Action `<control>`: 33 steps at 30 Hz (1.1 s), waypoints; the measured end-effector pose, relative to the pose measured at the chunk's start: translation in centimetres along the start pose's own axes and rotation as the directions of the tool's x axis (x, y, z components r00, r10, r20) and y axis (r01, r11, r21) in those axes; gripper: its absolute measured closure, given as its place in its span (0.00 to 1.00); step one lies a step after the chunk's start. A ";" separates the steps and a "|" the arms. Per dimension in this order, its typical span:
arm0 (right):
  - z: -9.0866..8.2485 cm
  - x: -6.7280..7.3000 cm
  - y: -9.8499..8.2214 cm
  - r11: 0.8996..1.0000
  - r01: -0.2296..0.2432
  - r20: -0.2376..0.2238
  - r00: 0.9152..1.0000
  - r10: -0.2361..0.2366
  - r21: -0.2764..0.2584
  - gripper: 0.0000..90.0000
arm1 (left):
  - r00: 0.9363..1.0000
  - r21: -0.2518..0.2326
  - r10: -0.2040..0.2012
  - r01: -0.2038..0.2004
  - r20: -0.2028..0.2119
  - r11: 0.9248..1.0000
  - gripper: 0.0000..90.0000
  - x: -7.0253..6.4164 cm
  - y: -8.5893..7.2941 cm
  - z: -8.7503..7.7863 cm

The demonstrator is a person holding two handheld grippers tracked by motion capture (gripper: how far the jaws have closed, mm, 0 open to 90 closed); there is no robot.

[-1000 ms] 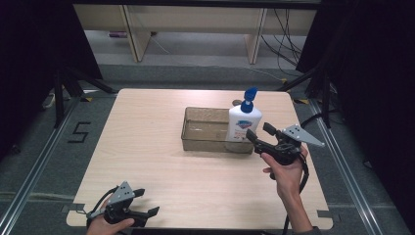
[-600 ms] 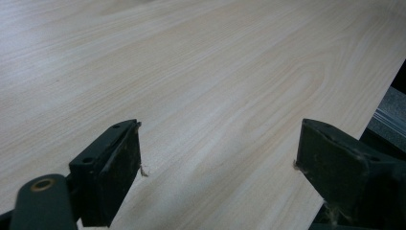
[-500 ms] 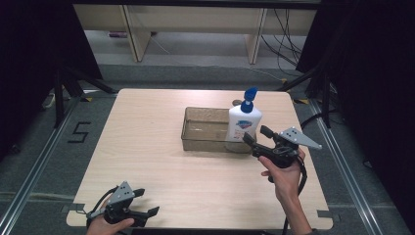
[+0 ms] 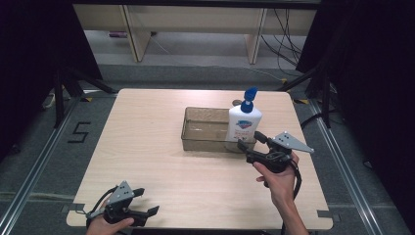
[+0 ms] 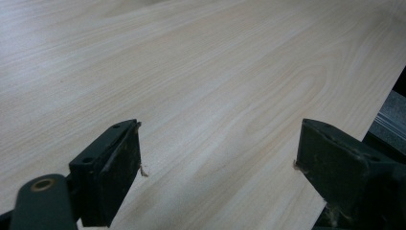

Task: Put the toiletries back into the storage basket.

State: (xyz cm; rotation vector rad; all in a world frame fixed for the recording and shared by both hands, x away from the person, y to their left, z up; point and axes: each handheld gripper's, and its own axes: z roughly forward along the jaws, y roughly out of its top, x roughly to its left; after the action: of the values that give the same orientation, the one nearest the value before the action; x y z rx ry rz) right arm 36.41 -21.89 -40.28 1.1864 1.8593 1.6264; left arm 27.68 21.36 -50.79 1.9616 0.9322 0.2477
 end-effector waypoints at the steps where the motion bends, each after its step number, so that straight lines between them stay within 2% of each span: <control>1: 0.2 -0.1 -0.1 1.000 0.013 -0.013 1.000 -0.013 -0.014 0.29 | 1.000 -0.001 0.000 0.000 0.000 1.000 0.16 0.0 0.0 0.0; 3: 0.3 -0.1 -0.3 0.999 0.035 -0.004 0.999 -0.035 -0.011 0.29 | 1.000 -0.009 0.006 -0.006 0.002 1.000 0.16 0.1 0.0 0.0; 6: 0.4 0.1 -0.6 1.000 0.012 -0.011 1.000 -0.012 0.002 0.29 | 1.000 -0.002 0.000 0.000 0.000 1.000 0.16 0.0 0.0 0.0; 9: 0.4 0.1 -0.8 1.000 0.025 -0.016 1.000 -0.025 0.003 0.29 | 1.000 -0.014 0.003 -0.003 0.000 1.000 0.16 0.1 0.0 0.0; 10: 0.3 0.3 -0.8 1.000 0.004 -0.026 1.000 -0.004 0.024 0.29 | 1.000 0.000 0.004 -0.004 -0.003 1.000 0.16 0.0 0.0 -0.1; 11: 0.3 0.2 -0.9 0.999 0.031 -0.021 0.999 -0.031 0.018 0.29 | 1.000 -0.001 0.005 -0.005 -0.001 1.000 0.16 0.0 0.0 -0.1; 12: 0.2 0.5 -1.0 1.000 -0.004 -0.023 1.000 0.005 0.026 0.29 | 1.000 -0.001 0.004 -0.004 -0.002 1.000 0.16 0.0 0.0 0.0; 13: 0.2 0.4 -1.0 1.000 0.014 -0.026 1.000 -0.013 0.026 0.29 | 1.000 0.004 0.008 -0.008 -0.001 1.000 0.16 0.1 0.0 -0.1; 14: 0.3 0.5 -1.1 1.000 0.007 -0.035 0.999 -0.006 0.025 0.29 | 1.000 0.003 0.008 -0.008 -0.001 1.000 0.16 0.1 0.0 -0.1; 15: 0.2 0.5 -1.1 0.999 0.031 -0.026 0.999 -0.030 0.029 0.29 | 1.000 0.009 0.011 -0.011 -0.002 1.000 0.16 0.1 0.0 -0.2; 16: 0.3 0.6 -1.3 0.999 0.007 -0.039 0.999 -0.006 0.032 0.29 | 1.000 -0.001 0.004 -0.004 -0.002 1.000 0.16 0.0 0.0 -0.1; 17: 0.3 0.5 -1.4 0.999 0.035 -0.028 0.999 -0.035 0.024 0.29 | 1.000 0.006 0.013 -0.013 -0.002 1.000 0.16 0.1 0.0 -0.1; 18: 0.3 0.6 -1.4 0.999 0.034 -0.029 0.999 -0.033 0.030 0.29 | 1.000 0.004 0.009 -0.009 0.000 1.000 0.16 0.1 0.0 -0.1; 19: 0.4 0.7 -1.6 1.000 0.013 -0.041 0.999 -0.012 0.028 0.29 | 1.000 0.003 0.009 -0.009 -0.001 1.000 0.16 0.1 0.1 -0.1; 20: 0.4 0.6 -1.6 0.999 0.028 -0.037 0.999 -0.027 0.024 0.29 | 1.000 0.001 0.003 -0.003 -0.001 1.000 0.16 0.0 0.0 -0.1; 24: 0.4 0.9 -1.9 0.999 -0.003 -0.059 0.998 0.005 0.034 0.29 | 1.000 -0.002 0.004 -0.004 0.001 1.000 0.16 0.0 0.1 -0.1; 25: 0.2 0.9 -1.8 0.999 -0.007 -0.056 0.998 0.010 0.051 0.29 | 1.000 0.002 0.005 -0.005 0.001 1.000 0.16 0.0 0.1 -0.1; 28: 0.3 1.1 -2.1 0.999 -0.006 -0.066 0.998 0.008 0.034 0.29 | 1.000 0.000 0.005 -0.005 0.001 1.000 0.16 0.0 0.1 -0.1; 30: 0.2 1.2 -2.1 0.999 0.013 -0.054 0.998 -0.010 0.047 0.29 | 1.000 -0.001 0.004 -0.004 0.000 1.000 0.16 0.0 0.1 -0.1; 33: 0.0 1.5 -2.2 0.999 -0.005 -0.066 0.998 0.009 0.053 0.29 | 1.000 -0.004 0.004 -0.004 0.002 1.000 0.16 0.1 0.1 -0.1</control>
State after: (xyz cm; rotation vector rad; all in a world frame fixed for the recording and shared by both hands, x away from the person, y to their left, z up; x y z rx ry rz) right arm 34.88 -20.58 -42.02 1.1755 1.9524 1.6486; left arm 27.71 21.44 -50.70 1.9600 0.9254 0.2496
